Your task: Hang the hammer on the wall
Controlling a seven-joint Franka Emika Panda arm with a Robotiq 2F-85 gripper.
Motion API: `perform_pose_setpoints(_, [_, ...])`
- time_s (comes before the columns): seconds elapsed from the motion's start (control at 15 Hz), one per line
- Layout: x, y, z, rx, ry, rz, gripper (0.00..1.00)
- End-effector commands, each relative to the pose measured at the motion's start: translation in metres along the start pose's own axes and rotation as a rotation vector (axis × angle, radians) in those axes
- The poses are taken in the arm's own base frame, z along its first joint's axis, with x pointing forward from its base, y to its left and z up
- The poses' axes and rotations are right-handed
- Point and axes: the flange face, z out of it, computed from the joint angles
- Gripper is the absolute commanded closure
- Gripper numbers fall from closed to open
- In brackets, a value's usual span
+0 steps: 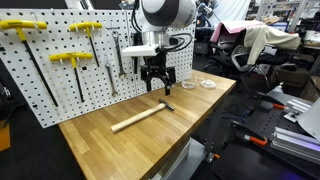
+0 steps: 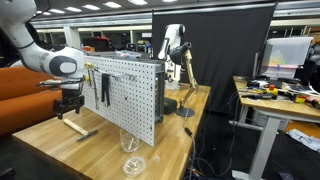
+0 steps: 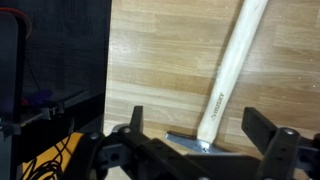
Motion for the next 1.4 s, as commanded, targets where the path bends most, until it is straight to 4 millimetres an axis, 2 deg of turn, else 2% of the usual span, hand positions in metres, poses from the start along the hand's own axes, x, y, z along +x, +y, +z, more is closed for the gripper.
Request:
perform_pose_setpoints(0.0, [-0.005, -0.012, 0.022, -0.019, -0.062, 0.056, 0.0])
perform_pose_setpoints(0.33, [-0.005, -0.023, 0.048, -0.031, -0.063, 0.086, 0.0])
perform_pose_setpoints(0.93, [-0.02, -0.042, 0.067, -0.004, 0.013, 0.019, 0.0])
perform_pose_setpoints(1.33, [-0.005, -0.058, 0.074, 0.02, 0.033, 0.047, 0.0])
